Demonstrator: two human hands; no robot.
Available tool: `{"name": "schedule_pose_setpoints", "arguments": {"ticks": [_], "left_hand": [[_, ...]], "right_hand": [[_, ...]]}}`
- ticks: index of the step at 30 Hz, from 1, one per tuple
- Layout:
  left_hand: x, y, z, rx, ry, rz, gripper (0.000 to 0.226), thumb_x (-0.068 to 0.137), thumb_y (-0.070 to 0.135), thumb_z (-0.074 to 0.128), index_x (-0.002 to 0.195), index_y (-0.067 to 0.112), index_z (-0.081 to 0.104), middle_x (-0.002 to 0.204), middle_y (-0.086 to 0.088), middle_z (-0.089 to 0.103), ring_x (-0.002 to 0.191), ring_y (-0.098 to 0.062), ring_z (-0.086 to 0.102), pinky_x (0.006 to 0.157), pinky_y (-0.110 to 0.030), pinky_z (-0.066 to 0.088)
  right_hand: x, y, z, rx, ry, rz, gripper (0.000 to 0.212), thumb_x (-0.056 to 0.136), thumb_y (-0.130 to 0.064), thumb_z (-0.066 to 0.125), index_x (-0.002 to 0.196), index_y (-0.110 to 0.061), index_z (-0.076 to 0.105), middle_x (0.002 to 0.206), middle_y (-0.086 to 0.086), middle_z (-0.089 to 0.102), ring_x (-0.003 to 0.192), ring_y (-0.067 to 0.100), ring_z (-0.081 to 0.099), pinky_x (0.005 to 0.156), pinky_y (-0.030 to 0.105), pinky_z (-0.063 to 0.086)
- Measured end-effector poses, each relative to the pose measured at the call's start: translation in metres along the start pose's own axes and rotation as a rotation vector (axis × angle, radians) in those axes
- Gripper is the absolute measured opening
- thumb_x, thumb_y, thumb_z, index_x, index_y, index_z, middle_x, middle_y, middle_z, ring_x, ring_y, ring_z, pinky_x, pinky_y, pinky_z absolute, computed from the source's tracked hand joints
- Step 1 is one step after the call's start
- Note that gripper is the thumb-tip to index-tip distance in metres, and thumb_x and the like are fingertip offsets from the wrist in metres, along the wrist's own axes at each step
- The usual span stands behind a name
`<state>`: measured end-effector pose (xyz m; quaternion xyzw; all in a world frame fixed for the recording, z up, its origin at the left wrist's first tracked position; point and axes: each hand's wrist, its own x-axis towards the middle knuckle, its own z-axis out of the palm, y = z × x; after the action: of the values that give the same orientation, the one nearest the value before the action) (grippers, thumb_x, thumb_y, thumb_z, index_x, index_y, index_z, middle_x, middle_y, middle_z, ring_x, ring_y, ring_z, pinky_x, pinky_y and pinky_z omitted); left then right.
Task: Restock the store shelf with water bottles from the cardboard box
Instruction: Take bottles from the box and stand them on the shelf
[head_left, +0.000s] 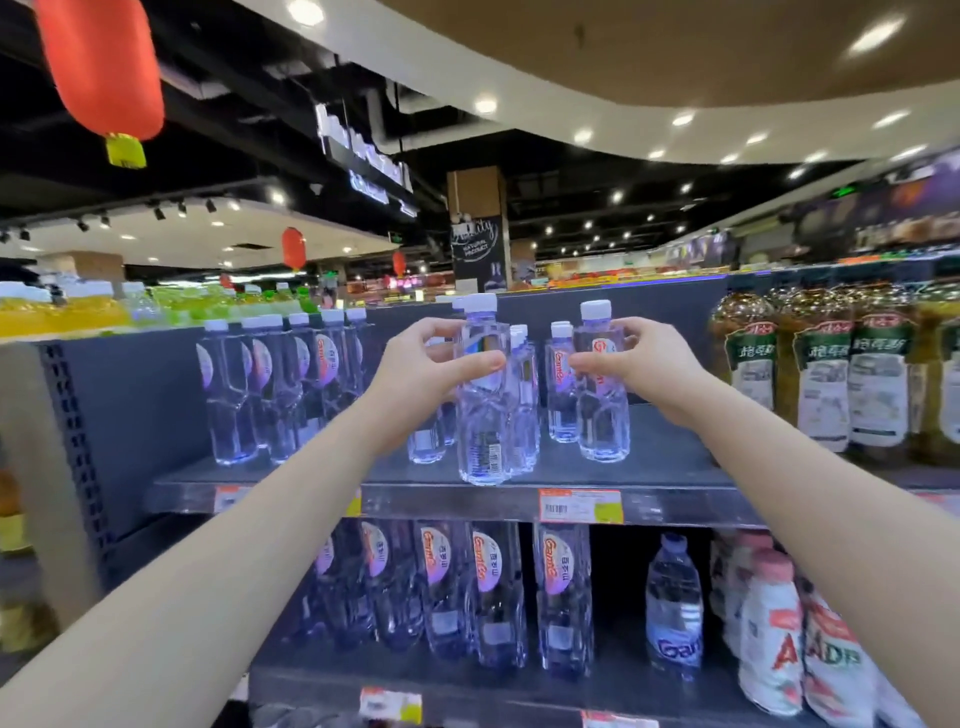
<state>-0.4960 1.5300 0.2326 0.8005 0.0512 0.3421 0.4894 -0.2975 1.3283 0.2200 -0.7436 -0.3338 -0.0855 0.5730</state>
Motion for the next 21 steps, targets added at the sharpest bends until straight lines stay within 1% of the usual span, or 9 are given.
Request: {"name": "schedule_pose_setpoints", "arguments": {"ticks": [3,5,6,9,11,14,17,19,21], "left_hand": [[0.006,-0.003,-0.004,-0.018,-0.033,0.017,0.066,0.069,0.046,0.094,0.125,0.031,0.062,0.119,-0.001,0.075,0.104,-0.024,0.076,0.083,-0.038,0.06],[0.008,-0.006,-0.006,-0.016,-0.05,0.027,0.071,0.062,0.052,0.094,0.122,0.033,0.063,0.121,-0.003,0.074,0.105,-0.024,0.075,0.085,-0.038,0.061],[0.009,-0.009,-0.006,-0.009,-0.054,0.031,0.071,0.061,0.052,0.094,0.121,0.034,0.063,0.12,-0.003,0.074,0.105,-0.023,0.075,0.085,-0.037,0.061],[0.013,-0.015,-0.008,0.016,-0.051,0.044,0.061,0.069,0.043,0.095,0.12,0.033,0.064,0.116,-0.002,0.075,0.104,-0.02,0.074,0.08,-0.033,0.059],[0.015,-0.017,-0.008,0.018,-0.048,0.046,0.059,0.072,0.039,0.094,0.121,0.031,0.063,0.113,-0.002,0.076,0.102,-0.021,0.075,0.078,-0.031,0.059],[0.019,-0.017,-0.01,0.002,-0.036,0.043,0.06,0.074,0.038,0.092,0.125,0.03,0.061,0.113,0.002,0.077,0.099,-0.022,0.076,0.074,-0.029,0.055],[0.02,-0.018,-0.011,-0.015,-0.016,0.038,0.061,0.073,0.043,0.092,0.125,0.035,0.06,0.11,0.003,0.079,0.098,-0.036,0.074,0.071,-0.039,0.052],[0.021,-0.019,-0.01,-0.014,-0.013,0.033,0.061,0.073,0.044,0.091,0.125,0.036,0.06,0.109,0.004,0.079,0.099,-0.034,0.074,0.073,-0.04,0.054],[0.022,-0.02,-0.008,-0.017,-0.021,0.032,0.062,0.074,0.04,0.091,0.127,0.032,0.059,0.108,0.003,0.08,0.098,-0.024,0.076,0.079,-0.036,0.058]], "right_hand": [[0.005,0.004,0.013,-0.036,0.022,0.064,0.07,0.06,-0.047,0.097,0.12,-0.021,0.069,0.104,-0.002,0.071,0.087,0.015,0.07,0.064,0.026,0.052],[0.012,0.012,0.024,-0.038,0.023,0.075,0.088,0.046,-0.057,0.096,0.122,-0.02,0.071,0.102,0.0,0.075,0.087,0.017,0.074,0.069,0.032,0.061],[0.015,0.015,0.029,-0.041,0.022,0.082,0.09,0.043,-0.059,0.095,0.121,-0.021,0.072,0.102,0.0,0.076,0.088,0.018,0.075,0.074,0.037,0.064],[0.019,0.018,0.04,-0.073,0.013,0.084,0.064,0.057,-0.046,0.097,0.111,-0.018,0.075,0.096,0.003,0.078,0.089,0.02,0.075,0.081,0.04,0.063],[0.021,0.02,0.048,-0.101,0.014,0.091,0.057,0.064,-0.04,0.096,0.108,-0.012,0.074,0.094,0.007,0.078,0.089,0.021,0.074,0.081,0.038,0.059],[0.027,0.026,0.056,-0.091,0.027,0.102,0.061,0.065,-0.042,0.096,0.114,-0.013,0.073,0.095,0.005,0.076,0.093,0.022,0.073,0.082,0.039,0.061],[0.032,0.031,0.057,-0.089,0.03,0.097,0.077,0.061,-0.048,0.095,0.126,-0.017,0.068,0.104,0.0,0.073,0.098,0.02,0.071,0.082,0.037,0.06],[0.034,0.033,0.057,-0.094,0.032,0.083,0.087,0.06,-0.051,0.094,0.134,-0.017,0.062,0.107,-0.001,0.07,0.096,0.019,0.07,0.084,0.041,0.061],[0.034,0.033,0.056,-0.091,0.033,0.084,0.08,0.068,-0.046,0.093,0.134,-0.018,0.057,0.108,-0.004,0.063,0.095,0.016,0.068,0.082,0.038,0.059]]}}
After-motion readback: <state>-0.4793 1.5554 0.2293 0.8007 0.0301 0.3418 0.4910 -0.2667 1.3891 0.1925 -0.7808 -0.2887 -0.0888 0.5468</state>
